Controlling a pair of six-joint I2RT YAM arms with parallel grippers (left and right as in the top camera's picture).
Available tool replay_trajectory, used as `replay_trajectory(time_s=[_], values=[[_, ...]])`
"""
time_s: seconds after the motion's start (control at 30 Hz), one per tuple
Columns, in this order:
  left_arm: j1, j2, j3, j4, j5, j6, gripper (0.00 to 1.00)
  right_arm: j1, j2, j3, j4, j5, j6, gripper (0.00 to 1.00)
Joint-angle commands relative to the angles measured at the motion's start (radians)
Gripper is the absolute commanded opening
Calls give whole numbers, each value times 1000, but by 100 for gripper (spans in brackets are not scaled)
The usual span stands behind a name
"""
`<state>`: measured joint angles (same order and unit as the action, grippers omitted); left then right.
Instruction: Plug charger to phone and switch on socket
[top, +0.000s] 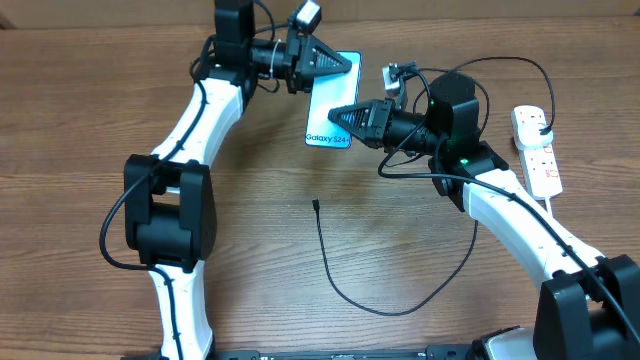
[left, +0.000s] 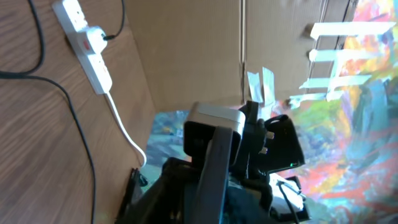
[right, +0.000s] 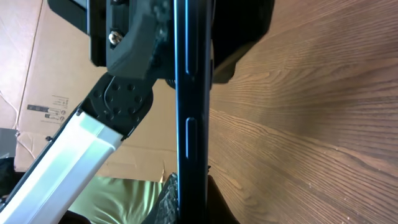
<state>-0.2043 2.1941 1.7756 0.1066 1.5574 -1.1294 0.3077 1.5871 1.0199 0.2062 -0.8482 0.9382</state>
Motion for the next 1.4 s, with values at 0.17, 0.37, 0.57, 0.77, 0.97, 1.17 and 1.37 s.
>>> replay_trajectory(time_s=[0.17, 0.37, 0.57, 0.77, 0.97, 1.17, 1.37], values=[[-41, -6, 10, 6, 6, -1, 4, -2, -14, 20, 18, 4, 0, 4], [-39, -6, 10, 6, -18, -1, 4, -2, -14, 20, 25, 10, 5, 9], [-24, -6, 10, 6, -52, -2, 4, -2, -14, 20, 25, 12, 5, 32], [30, -6, 10, 6, -125, 0, 4, -2, -14, 20, 19, 21, -5, 63], [134, -6, 10, 2, -240, 13, 4, -2, -14, 20, -119, 63, -122, 73], [195, -6, 10, -35, -301, 34, 4, 0, -14, 20, -377, 165, -266, 74], [212, -6, 10, -80, -328, 61, 4, 37, -13, 21, -588, 280, -405, 74]])
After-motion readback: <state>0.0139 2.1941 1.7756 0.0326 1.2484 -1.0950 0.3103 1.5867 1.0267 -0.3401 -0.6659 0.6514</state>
